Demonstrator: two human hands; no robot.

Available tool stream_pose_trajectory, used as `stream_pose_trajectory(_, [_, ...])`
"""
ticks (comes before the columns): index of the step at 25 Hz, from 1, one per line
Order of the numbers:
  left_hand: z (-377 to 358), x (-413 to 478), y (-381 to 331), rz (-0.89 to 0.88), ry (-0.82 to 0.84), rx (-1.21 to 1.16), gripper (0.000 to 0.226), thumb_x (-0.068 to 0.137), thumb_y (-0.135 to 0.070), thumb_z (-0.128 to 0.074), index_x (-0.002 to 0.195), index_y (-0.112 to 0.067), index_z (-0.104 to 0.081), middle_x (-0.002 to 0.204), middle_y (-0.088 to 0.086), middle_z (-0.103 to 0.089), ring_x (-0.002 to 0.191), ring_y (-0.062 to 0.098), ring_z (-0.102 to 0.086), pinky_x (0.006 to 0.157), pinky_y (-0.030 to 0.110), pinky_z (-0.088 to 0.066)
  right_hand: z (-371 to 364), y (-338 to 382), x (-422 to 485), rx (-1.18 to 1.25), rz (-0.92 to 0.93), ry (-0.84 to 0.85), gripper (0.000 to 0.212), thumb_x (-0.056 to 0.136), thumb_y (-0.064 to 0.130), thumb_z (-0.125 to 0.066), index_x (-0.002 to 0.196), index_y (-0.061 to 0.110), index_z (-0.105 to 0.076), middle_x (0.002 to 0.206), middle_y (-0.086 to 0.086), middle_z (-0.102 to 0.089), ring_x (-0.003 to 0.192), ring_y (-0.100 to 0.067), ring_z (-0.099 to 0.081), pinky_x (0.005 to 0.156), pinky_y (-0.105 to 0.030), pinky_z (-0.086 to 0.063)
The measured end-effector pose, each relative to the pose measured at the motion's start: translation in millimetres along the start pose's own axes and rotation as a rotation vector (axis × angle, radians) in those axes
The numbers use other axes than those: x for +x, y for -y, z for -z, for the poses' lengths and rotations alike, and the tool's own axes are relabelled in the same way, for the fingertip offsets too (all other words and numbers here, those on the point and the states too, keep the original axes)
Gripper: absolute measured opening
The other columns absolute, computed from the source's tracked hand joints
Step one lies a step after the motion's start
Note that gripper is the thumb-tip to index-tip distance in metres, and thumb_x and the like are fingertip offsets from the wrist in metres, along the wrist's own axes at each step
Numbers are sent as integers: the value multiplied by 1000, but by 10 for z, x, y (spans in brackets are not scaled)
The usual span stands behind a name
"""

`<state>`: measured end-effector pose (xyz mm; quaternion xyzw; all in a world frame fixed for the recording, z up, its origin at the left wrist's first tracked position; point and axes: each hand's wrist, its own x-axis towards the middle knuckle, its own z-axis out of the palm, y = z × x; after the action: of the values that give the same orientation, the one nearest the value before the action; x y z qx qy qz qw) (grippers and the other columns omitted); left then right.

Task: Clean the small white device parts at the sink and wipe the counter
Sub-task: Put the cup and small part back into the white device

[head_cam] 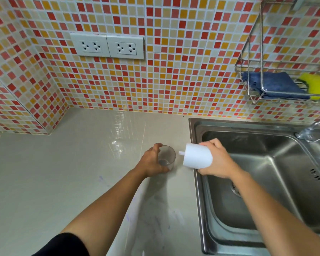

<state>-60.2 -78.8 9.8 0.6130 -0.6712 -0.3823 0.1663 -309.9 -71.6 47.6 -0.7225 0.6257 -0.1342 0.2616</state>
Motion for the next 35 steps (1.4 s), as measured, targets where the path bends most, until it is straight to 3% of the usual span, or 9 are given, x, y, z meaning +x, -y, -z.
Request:
stream_pose_trajectory(4, [13, 8, 36, 3, -9, -37, 91, 67, -33, -81, 140, -20, -28, 136, 6, -47, 119, 24, -49, 89, 26, -43, 157, 269, 119, -185, 111, 51, 90, 50, 32, -82, 130, 27, -42, 116, 6, -30, 105, -13, -28, 91, -38, -43])
stream_pose_trajectory(11, [-31, 5, -5, 16, 9, -68, 100, 64, -29, -83, 143, -17, -23, 138, 5, -46, 122, 25, -49, 94, 30, -44, 351, 590, 206, -268, 188, 127, 94, 50, 32, -83, 133, 28, -39, 117, 6, -32, 109, -17, -32, 90, -41, -46])
stream_pose_trajectory(14, [-29, 4, -3, 32, -3, -72, 91, 62, -32, -83, 134, -17, -30, 131, 2, -51, 117, 24, -53, 88, 29, -47, 269, 727, 252, -325, 213, 179, 98, 51, 30, -83, 135, 29, -31, 126, 3, -36, 115, -20, -32, 88, -41, -46])
stream_pose_trajectory(18, [-25, -20, -50, 65, -25, -84, 79, 63, -34, -82, 126, -18, -37, 115, 2, -57, 102, 24, -57, 76, 29, -46, 180, 867, 305, -205, 217, 177, 86, 53, 31, -83, 123, 28, -33, 120, 1, -45, 112, -22, -37, 80, -35, -45])
stream_pose_trajectory(22, [-21, -61, -21, 79, -49, -124, 76, 62, -34, -82, 122, -18, -38, 107, -2, -56, 93, 21, -55, 71, 28, -44, 80, 899, 338, 13, 201, 119, 93, 53, 41, -85, 129, 28, -33, 126, 3, -45, 113, -18, -39, 91, -34, -41])
stream_pose_trajectory(25, [-19, -96, -6, 86, -41, -168, 77, 56, -37, -78, 120, -19, -39, 105, -2, -57, 96, 23, -57, 71, 28, -45, -47, 890, 322, 148, 174, 45, 86, 54, 44, -85, 125, 30, -39, 124, 6, -49, 111, -17, -44, 92, -33, -43])
stream_pose_trajectory(30, [-13, -95, 1, 84, -41, -161, 86, 49, -44, -76, 124, -21, -40, 111, -1, -59, 101, 22, -56, 77, 29, -47, -55, 754, 339, 481, 92, 152, 81, 64, 23, -84, 134, 27, -43, 132, 3, -50, 120, -17, -49, 102, -41, -43])
stream_pose_trajectory(35, [-34, -93, 87, 71, -39, -159, 92, 51, -42, -83, 129, -23, -38, 113, -4, -60, 101, 19, -60, 83, 32, -51, -132, 798, 298, 373, 155, 72, 77, 55, 30, -88, 124, 26, -52, 119, 8, -56, 108, -12, -53, 92, -36, -51])
